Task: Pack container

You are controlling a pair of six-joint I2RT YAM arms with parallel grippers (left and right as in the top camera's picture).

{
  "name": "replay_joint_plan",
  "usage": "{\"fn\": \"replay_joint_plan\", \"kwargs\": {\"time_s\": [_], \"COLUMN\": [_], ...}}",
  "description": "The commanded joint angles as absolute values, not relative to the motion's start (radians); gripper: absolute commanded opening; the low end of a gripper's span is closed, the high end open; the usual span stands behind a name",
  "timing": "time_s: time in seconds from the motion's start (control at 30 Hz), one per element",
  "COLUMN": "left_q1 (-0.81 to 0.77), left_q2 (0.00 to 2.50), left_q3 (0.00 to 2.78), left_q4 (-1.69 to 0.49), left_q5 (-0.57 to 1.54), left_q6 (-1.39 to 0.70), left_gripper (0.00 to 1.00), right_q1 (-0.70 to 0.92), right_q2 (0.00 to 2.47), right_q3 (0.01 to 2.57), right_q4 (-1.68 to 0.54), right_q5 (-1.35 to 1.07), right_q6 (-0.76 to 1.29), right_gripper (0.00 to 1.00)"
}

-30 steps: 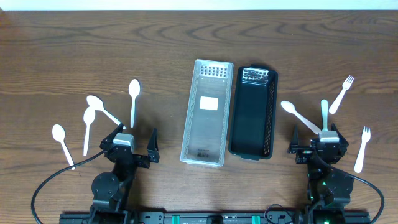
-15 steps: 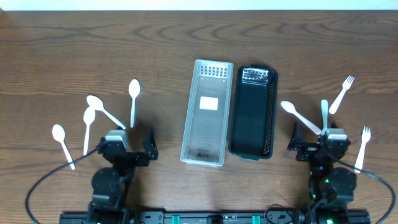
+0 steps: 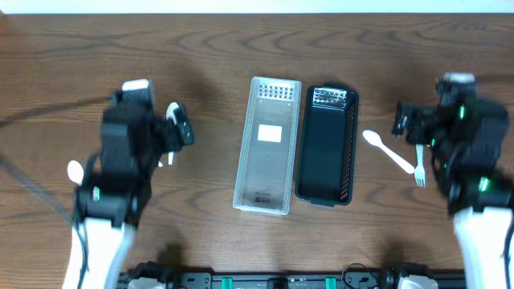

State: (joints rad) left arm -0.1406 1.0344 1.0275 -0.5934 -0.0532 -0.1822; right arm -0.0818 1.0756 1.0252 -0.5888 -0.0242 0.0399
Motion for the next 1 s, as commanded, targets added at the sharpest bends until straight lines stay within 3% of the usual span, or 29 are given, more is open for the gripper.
{"fn": "replay_joint_plan", "kwargs": {"time_s": [0.0,0.17,0.23,0.33,0.6,0.73,0.97], "left_q1": [-0.122,-0.084,-0.071,-0.054,-0.051,-0.051,-0.051], "left_q2": [1.185,1.288,1.314,1.36,1.498,1.559,1.602], "left_q3": [1.215,1.266,1.266,1.266,1.266,1.266,1.266], "left_q4": [-0.761,-0.834,-0.833,-0.833,-0.83,-0.83,-0.829], "left_q5": [-0.068,-0.065,-0.065,-0.065,-0.065,-0.065,-0.065], "left_q6": [-0.165,-0.165,-0.165,-0.165,-0.166,-0.166,-0.165], "left_gripper": [0.98,0.98,0.98,0.98,0.99,0.92,0.89], "right_q1": [-0.088,-0.088,-0.088,-0.088,-0.076,-0.051,0.033], "right_q2": [1.235,1.348,1.382,1.444,1.624,1.704,1.787], "right_q3": [1.216,1.28,1.28,1.279,1.279,1.279,1.279], "right_q4": [-0.723,-0.785,-0.785,-0.786,-0.782,-0.783,-0.757], "right_q5": [-0.022,-0.038,-0.034,-0.035,-0.035,-0.048,-0.084], "right_q6": [0.029,0.028,0.028,0.034,0.099,0.101,0.101], "right_gripper": [0.99,0.96,0.71,0.54,0.21,0.05,0.03]}}
